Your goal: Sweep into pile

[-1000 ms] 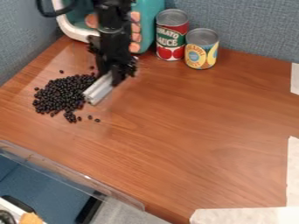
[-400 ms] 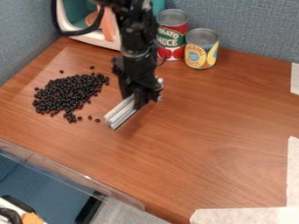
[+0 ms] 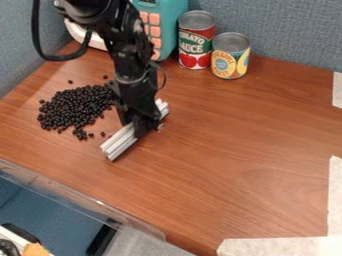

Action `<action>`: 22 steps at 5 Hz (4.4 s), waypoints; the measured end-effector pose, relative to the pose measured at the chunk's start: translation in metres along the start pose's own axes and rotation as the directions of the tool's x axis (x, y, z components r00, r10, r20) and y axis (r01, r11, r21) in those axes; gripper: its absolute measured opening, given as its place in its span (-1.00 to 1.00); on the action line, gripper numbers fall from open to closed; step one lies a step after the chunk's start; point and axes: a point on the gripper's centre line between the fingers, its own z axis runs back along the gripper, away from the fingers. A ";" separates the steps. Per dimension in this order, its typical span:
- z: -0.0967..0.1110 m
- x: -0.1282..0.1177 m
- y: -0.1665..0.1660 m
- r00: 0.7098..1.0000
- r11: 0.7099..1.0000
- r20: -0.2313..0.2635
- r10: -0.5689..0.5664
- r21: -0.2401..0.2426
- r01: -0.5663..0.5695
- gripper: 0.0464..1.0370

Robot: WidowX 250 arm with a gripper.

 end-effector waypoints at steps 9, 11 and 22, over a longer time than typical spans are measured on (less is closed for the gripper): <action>-0.016 -0.037 0.127 1.000 0.999 -0.002 -0.015 0.029 0.015 -0.35; -0.009 -0.047 0.116 1.000 1.000 0.002 -0.026 0.012 0.026 -0.35; -0.019 0.054 0.101 0.892 0.892 0.001 0.452 0.015 -0.452 -0.35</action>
